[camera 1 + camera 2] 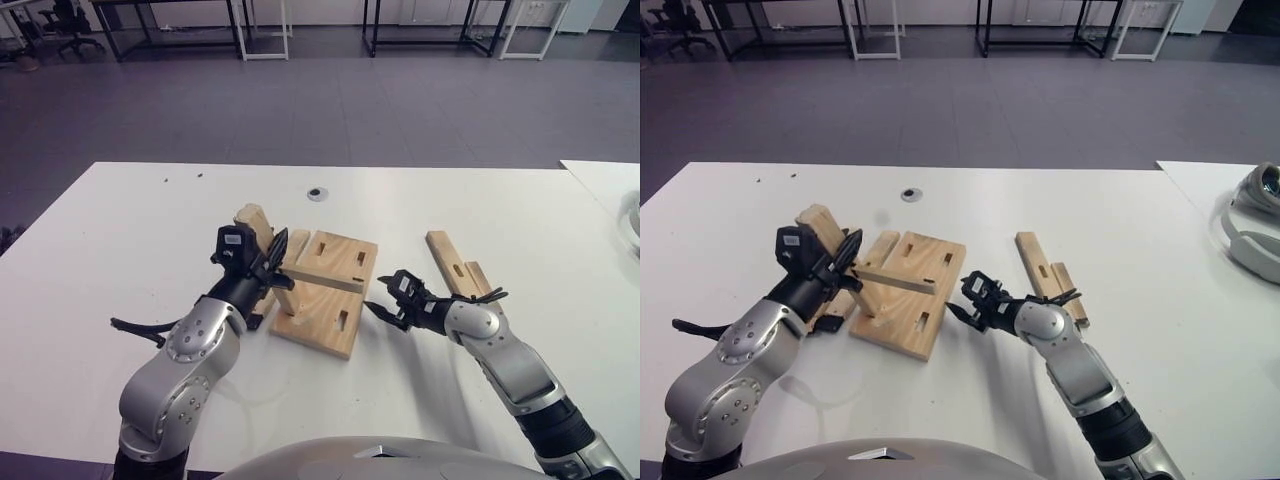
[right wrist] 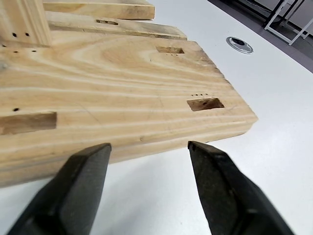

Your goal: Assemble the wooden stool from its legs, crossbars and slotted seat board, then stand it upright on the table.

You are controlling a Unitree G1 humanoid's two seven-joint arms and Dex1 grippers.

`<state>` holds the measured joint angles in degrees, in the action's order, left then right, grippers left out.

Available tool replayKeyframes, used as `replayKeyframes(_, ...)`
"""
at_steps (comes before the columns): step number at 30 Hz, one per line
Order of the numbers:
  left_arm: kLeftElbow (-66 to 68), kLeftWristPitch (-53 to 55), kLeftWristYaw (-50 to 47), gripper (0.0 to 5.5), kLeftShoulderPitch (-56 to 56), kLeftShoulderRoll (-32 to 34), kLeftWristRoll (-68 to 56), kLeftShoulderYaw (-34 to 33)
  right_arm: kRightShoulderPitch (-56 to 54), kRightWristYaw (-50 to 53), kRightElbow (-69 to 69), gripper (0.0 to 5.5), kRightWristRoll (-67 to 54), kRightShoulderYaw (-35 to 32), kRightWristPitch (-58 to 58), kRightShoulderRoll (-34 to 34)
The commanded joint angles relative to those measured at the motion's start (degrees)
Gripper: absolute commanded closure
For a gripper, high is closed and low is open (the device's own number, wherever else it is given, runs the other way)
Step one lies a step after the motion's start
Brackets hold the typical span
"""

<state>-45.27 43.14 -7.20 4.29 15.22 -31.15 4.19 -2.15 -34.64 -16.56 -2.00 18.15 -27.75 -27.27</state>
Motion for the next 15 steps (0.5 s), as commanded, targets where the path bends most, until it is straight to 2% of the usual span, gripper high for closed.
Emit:
replayKeyframes(1,-0.28,-2.46,3.46,3.54,0.18,-2.87,-2.29,-0.47,-1.16,0.67,0.15,2.57,-1.40,-2.80,-0.57,0.87)
replayKeyframes(6,-3.45,-4.01,9.32,2.59,-1.19,-6.01,-18.77,-5.37,-5.48,3.11,4.98,2.57,-5.25,-14.56,-0.84,0.19)
replayKeyframes(9,-3.75,-6.01,6.95,2.03,-6.76,-7.77,-30.85,-8.38,-8.70,4.67,8.38,2.57,-6.94,-20.92,-0.92,-0.75)
replayKeyframes(12,-1.93,-7.89,5.14,1.46,-12.66,-3.48,-33.17,-14.17,-9.68,5.15,10.09,2.57,-7.09,-22.95,-0.04,-1.54)
replayKeyframes(15,4.53,-9.51,4.64,1.46,-14.89,2.00,-26.68,-19.50,-9.62,6.13,10.81,2.57,-7.09,-24.66,0.43,-1.84)
